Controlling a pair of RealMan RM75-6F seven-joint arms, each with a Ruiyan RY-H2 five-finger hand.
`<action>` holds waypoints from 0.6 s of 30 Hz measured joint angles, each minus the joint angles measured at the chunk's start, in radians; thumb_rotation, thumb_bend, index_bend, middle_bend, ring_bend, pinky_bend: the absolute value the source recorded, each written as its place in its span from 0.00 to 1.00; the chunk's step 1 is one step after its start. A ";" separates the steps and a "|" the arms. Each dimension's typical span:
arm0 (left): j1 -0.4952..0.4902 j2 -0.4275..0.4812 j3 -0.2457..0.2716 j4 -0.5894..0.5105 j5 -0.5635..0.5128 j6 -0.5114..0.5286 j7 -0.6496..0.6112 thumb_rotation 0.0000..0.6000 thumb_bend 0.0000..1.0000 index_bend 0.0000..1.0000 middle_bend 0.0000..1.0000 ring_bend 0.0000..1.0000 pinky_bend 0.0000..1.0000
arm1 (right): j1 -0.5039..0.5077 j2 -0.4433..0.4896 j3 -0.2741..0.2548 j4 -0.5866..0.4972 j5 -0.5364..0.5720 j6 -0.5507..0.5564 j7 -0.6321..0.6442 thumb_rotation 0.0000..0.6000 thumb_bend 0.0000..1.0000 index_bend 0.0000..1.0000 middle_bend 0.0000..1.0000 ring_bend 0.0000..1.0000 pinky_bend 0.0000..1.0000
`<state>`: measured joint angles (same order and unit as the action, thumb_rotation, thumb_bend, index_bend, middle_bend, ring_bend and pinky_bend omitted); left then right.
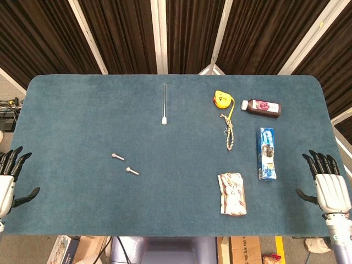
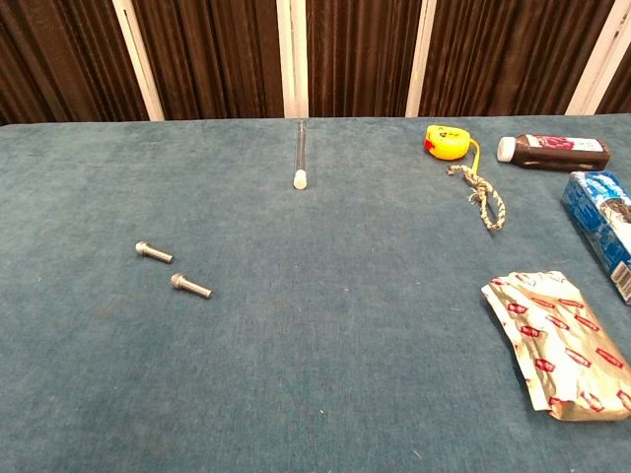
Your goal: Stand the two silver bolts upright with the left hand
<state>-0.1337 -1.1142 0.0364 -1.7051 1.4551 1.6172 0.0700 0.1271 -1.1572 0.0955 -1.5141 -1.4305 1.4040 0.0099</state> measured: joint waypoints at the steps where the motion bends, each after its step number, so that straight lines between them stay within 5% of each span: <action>1: 0.001 -0.003 -0.003 0.001 -0.001 -0.004 0.004 1.00 0.30 0.14 0.01 0.00 0.00 | 0.000 0.000 0.000 0.000 0.002 -0.002 0.002 1.00 0.16 0.15 0.09 0.07 0.00; 18: 0.008 -0.018 -0.018 0.006 0.020 -0.038 -0.005 1.00 0.30 0.14 0.01 0.00 0.00 | 0.005 -0.005 -0.006 -0.004 0.006 -0.019 -0.006 1.00 0.16 0.15 0.09 0.07 0.00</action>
<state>-0.1256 -1.1319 0.0187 -1.6988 1.4756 1.5797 0.0654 0.1318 -1.1620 0.0893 -1.5177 -1.4245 1.3852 0.0036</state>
